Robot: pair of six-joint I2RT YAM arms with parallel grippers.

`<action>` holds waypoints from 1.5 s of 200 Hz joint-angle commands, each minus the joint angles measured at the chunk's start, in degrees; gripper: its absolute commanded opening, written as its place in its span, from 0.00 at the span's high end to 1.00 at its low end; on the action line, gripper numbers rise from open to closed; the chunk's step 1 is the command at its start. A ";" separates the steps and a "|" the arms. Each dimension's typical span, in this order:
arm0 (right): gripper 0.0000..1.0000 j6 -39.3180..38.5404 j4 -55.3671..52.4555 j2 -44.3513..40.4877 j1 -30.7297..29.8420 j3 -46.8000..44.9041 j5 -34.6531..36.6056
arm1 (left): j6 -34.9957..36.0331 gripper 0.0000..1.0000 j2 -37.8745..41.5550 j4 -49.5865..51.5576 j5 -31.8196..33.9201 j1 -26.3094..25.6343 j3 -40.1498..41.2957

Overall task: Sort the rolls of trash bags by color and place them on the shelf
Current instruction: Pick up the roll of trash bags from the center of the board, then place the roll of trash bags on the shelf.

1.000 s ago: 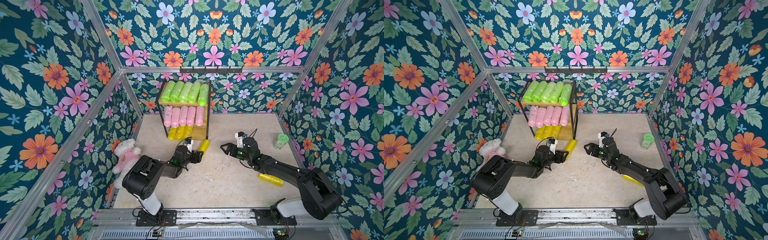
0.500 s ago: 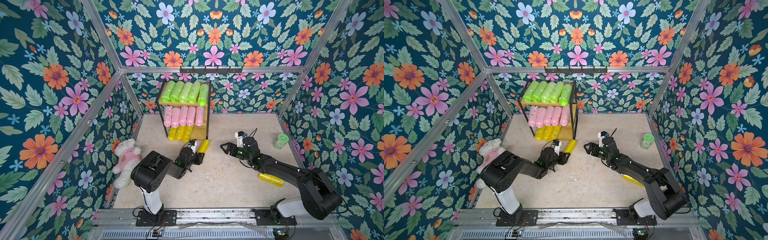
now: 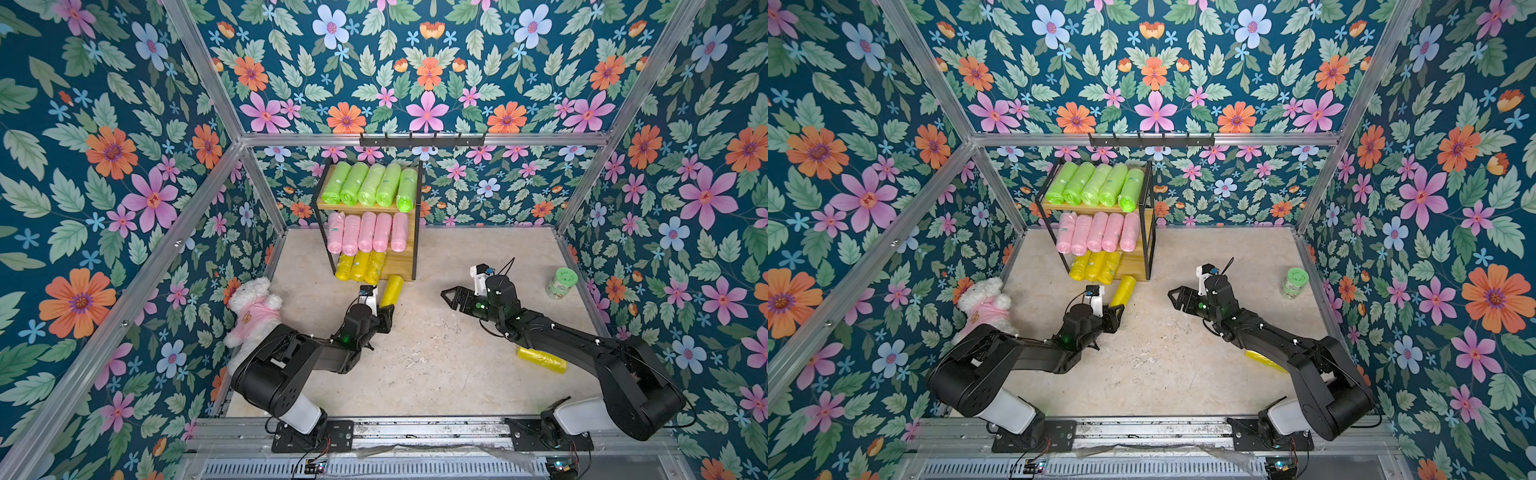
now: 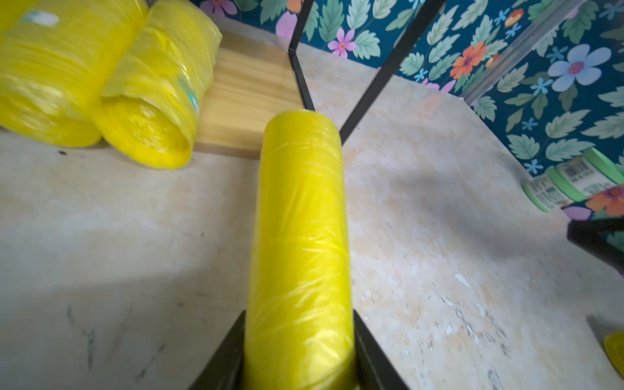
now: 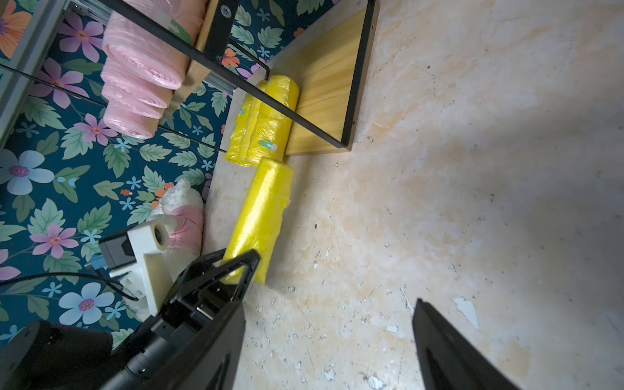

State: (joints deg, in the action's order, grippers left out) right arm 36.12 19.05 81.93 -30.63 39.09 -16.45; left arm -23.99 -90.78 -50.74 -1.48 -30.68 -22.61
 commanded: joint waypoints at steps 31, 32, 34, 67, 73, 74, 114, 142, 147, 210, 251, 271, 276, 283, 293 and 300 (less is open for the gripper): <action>0.17 -0.28 0.65 -1.11 -0.10 -0.33 0.18 | 0.21 0.56 -7.13 -0.61 7.37 0.35 -9.05; 0.17 -0.27 0.69 -1.14 -0.11 -0.38 0.14 | 0.14 0.56 -7.35 -0.64 7.41 0.35 -9.21; 0.17 -0.24 0.59 -1.15 -0.06 -0.41 0.15 | 0.03 0.56 -7.73 -0.67 7.57 0.35 -9.56; 0.17 -0.30 -0.08 -2.14 -0.13 -0.68 0.12 | -1.76 0.56 -13.04 -2.04 11.29 0.35 -13.84; 0.17 -0.25 -0.11 -2.43 -0.08 -0.81 0.24 | -2.14 0.55 -13.83 -2.21 11.74 0.35 -14.47; 0.17 -0.25 -0.09 -2.45 -0.10 -0.84 0.26 | -2.17 0.55 -13.95 -2.28 11.79 0.31 -14.61; 0.17 0.21 0.70 -2.09 -0.04 -0.97 -0.39 | -3.49 0.54 -18.52 -2.41 12.45 0.35 -18.91; 0.17 0.43 1.08 -2.04 -0.06 -1.21 -0.44 | -4.03 0.54 -20.45 -2.00 12.79 0.35 -21.38; 0.17 0.43 1.16 -2.04 -0.13 -1.29 -0.46 | -4.13 0.54 -20.74 -1.76 12.89 0.35 -21.90; 0.17 0.49 1.19 -1.71 -0.07 -1.12 -0.69 | -6.12 0.54 -24.86 0.86 13.67 0.43 -27.60; 0.17 0.40 1.02 -1.71 -0.13 -1.13 -0.55 | -7.05 0.46 -23.95 0.34 13.78 0.44 -26.31; 0.17 0.53 1.06 -1.42 -0.11 -0.86 -0.89 | -8.54 0.39 -22.98 0.29 13.76 0.42 -25.51; 0.17 0.54 1.03 -1.42 -0.07 -0.77 -1.00 | -8.97 0.38 -22.68 0.19 13.55 0.44 -25.23; 0.17 0.61 1.06 -1.42 -0.06 -0.69 -0.87 | -9.50 0.36 -22.21 0.15 13.23 0.44 -24.85; 0.18 0.54 0.97 -1.42 -0.12 -0.52 -0.87 | -10.29 0.34 -21.42 0.07 12.87 0.44 -24.17; 0.18 0.57 0.90 -1.39 -0.10 -0.45 -0.87 | -10.97 0.33 -20.79 -0.02 12.69 0.44 -23.54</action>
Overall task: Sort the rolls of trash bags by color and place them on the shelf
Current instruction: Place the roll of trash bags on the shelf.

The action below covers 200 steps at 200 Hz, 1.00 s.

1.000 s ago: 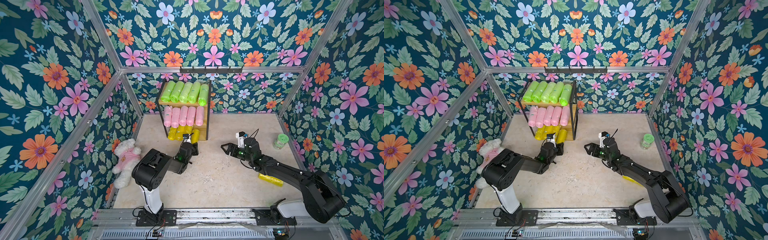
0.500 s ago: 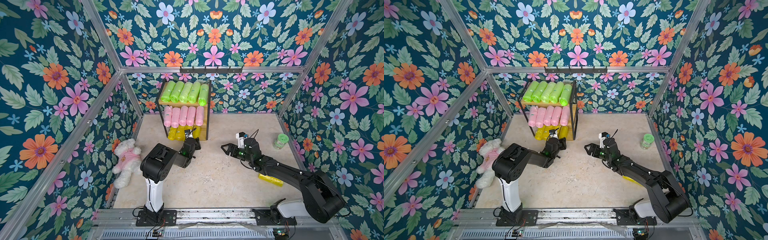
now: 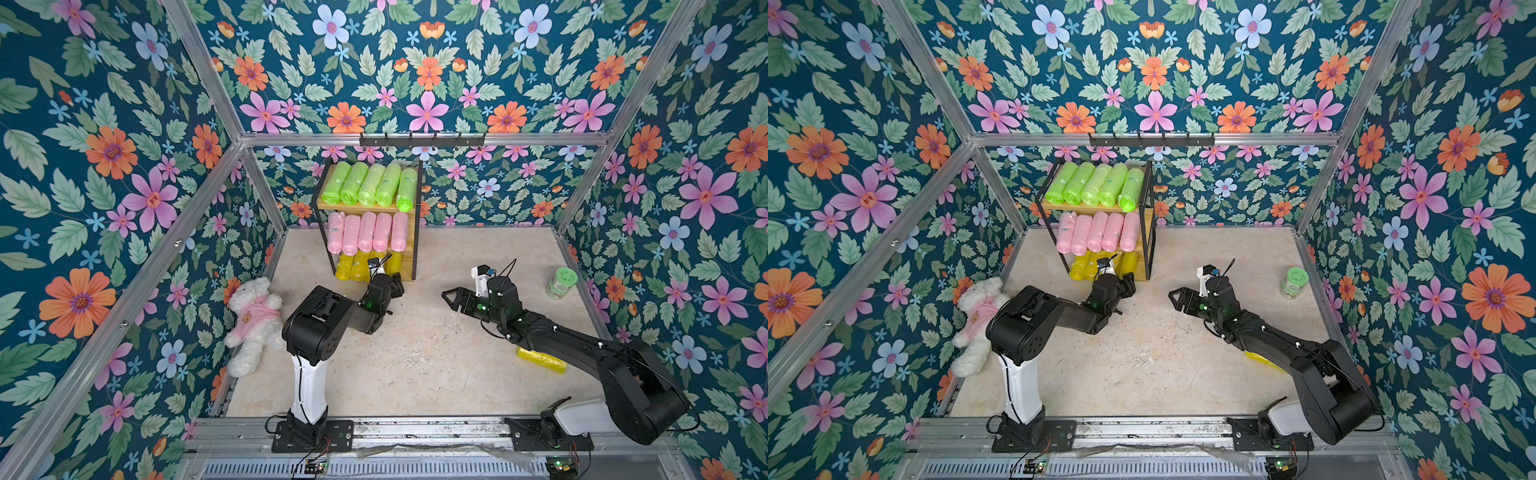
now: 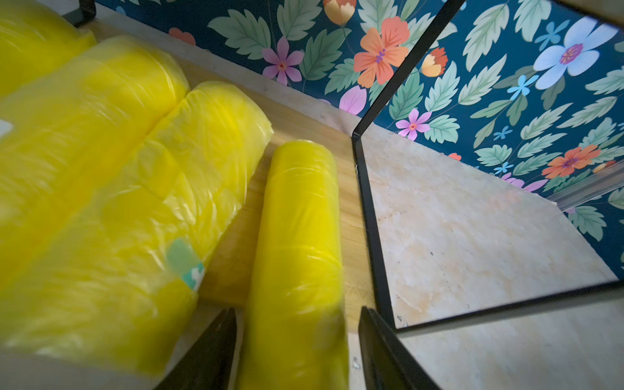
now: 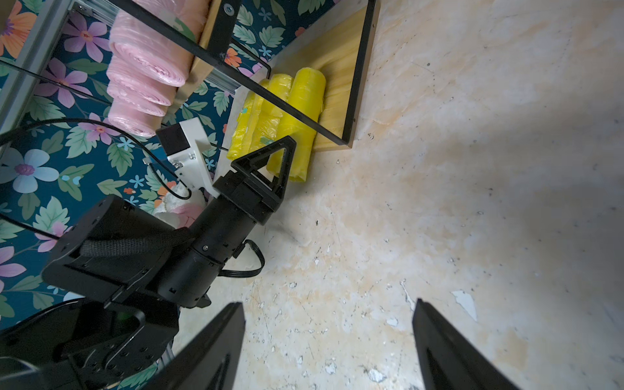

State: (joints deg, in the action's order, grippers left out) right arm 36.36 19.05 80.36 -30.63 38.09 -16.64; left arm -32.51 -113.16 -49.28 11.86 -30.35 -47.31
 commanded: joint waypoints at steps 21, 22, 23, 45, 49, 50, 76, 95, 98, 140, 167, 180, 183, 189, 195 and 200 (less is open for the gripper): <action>0.18 0.31 0.73 0.07 -0.17 0.54 -0.68 | -4.63 0.32 3.93 -2.48 -2.05 0.11 3.85; 0.18 0.35 0.68 0.07 -0.15 0.52 -0.68 | -4.73 0.32 4.10 -2.48 -2.12 0.11 3.96; 0.18 0.41 0.66 0.07 -0.14 0.51 -0.67 | -4.79 0.31 4.27 -2.53 -2.24 0.11 4.10; 0.18 0.38 0.77 -0.24 -0.14 0.15 -0.39 | -7.55 0.31 7.76 -3.96 -4.10 0.07 7.85; 0.18 0.39 0.88 -0.29 -0.17 0.06 -0.32 | -8.00 0.31 8.39 -4.21 -4.56 0.10 8.58; 0.18 0.38 0.89 -0.29 -0.15 0.06 -0.28 | -8.13 0.31 8.57 -4.27 -4.69 0.06 8.79; 0.18 0.41 1.24 0.02 -0.15 -0.18 -0.30 | -10.95 0.31 12.35 -4.82 -6.70 0.03 12.54; 0.18 0.53 1.66 0.56 -0.19 -0.12 -0.56 | -12.82 0.38 12.84 -4.91 -8.12 0.11 13.73; 0.18 0.55 1.69 0.63 -0.14 -0.04 -0.58 | -12.96 0.40 12.68 -4.95 -8.28 0.11 13.74; 0.18 -0.01 0.51 0.77 -0.14 1.15 -0.67 | -12.08 0.62 7.88 -6.54 -8.87 0.11 10.14; 0.18 0.03 0.79 0.61 -0.13 0.77 -0.36 | -10.79 0.66 4.80 -7.58 -7.06 0.11 7.41; 0.18 0.18 0.99 0.59 -0.18 0.54 -0.41 | -10.51 0.67 3.60 -8.16 -5.64 0.24 6.43; 0.18 0.24 1.12 0.65 -0.16 0.50 -0.41 | -10.50 0.67 3.26 -8.20 -5.40 0.28 6.12; 0.18 0.27 1.17 0.59 -0.15 0.38 -0.41 | -10.32 0.68 2.70 -8.29 -4.90 0.44 5.53; 0.18 0.21 1.16 0.54 -0.17 0.32 -0.43 | -10.20 0.68 2.09 -8.25 -4.74 0.59 4.83; 0.18 0.21 1.02 0.50 -0.13 0.28 -0.39 | -10.20 0.68 1.65 -8.16 -4.70 0.83 4.22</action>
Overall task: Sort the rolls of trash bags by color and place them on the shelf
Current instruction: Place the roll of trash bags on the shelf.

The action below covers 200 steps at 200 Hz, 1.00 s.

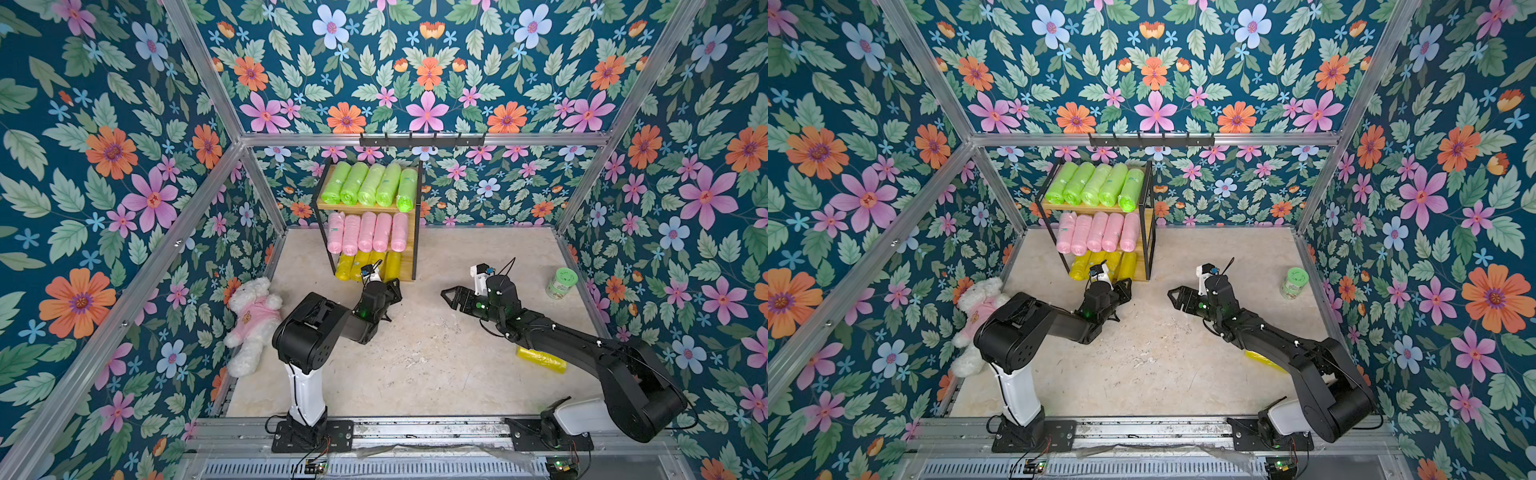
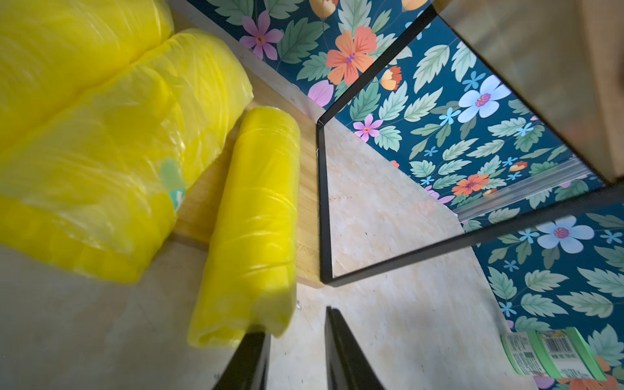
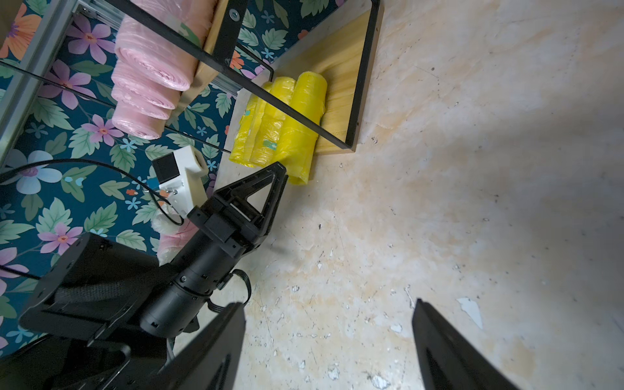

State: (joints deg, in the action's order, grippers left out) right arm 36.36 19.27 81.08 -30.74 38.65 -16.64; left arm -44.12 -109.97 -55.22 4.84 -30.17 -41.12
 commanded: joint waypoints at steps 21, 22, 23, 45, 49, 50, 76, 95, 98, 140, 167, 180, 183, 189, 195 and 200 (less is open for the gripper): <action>0.18 0.18 0.75 -0.31 -0.02 -0.33 -0.28 | 1.08 0.68 -3.20 -2.17 2.84 1.46 -4.01; 0.18 0.19 0.72 -0.31 -0.02 -0.33 -0.30 | 1.06 0.68 -3.26 -2.17 2.82 1.49 -4.08; 0.18 0.20 0.70 -0.31 -0.02 -0.33 -0.26 | 1.06 0.68 -3.38 -2.17 2.86 1.51 -4.15; 0.18 0.19 0.51 -0.53 -0.03 -0.16 -0.32 | 1.10 0.65 -4.07 -2.01 2.71 1.78 -5.84; 0.18 0.16 0.49 -0.61 -0.02 -0.22 -0.28 | 1.14 0.65 -4.11 -1.93 2.59 1.74 -6.01; 0.18 0.14 0.41 -0.64 -0.02 -0.23 -0.25 | 1.14 0.64 -4.11 -1.92 2.52 1.72 -6.04; 0.18 -0.18 0.09 -1.18 -0.07 -0.59 0.29 | 0.97 0.60 -3.46 -2.20 1.37 1.70 -5.52; 0.18 -0.26 -0.06 -1.24 -0.03 -0.71 0.52 | 0.36 0.58 -1.66 -3.04 0.64 1.67 -3.25; 0.18 -0.24 -0.09 -1.27 -0.05 -0.69 0.52 | 0.23 0.57 -1.24 -3.05 0.37 1.69 -2.89; 0.18 -1.02 -1.02 -1.10 -0.07 0.04 1.40 | -1.32 0.52 4.95 -2.79 -2.47 1.52 3.40; 0.17 -3.09 -4.39 -2.51 0.00 0.88 3.86 | 0.10 0.49 9.84 -1.16 -4.40 1.35 6.85; 0.17 -4.64 -7.64 -3.73 0.04 1.58 5.75 | 1.42 0.48 12.42 1.67 -5.68 1.33 7.54; 0.17 -5.02 -8.66 -4.00 0.05 1.78 6.41 | 1.90 0.48 12.96 2.53 -6.23 1.27 7.55; 0.17 -5.53 -11.23 -4.60 0.05 2.39 7.92 | 2.87 0.47 14.07 4.17 -7.22 1.19 7.60; 0.17 -6.17 -14.20 -5.14 0.19 2.97 9.52 | 3.59 0.47 15.05 6.03 -8.40 1.09 7.55; 0.17 -6.58 -16.83 -5.73 0.17 3.49 10.88 | 4.31 0.47 15.93 7.26 -9.55 0.99 7.55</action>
State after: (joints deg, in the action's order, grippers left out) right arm 33.21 12.45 77.21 -30.65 40.32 -12.40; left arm -43.72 -97.30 -53.58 0.25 -28.91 -33.74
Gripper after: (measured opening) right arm 0.830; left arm 0.526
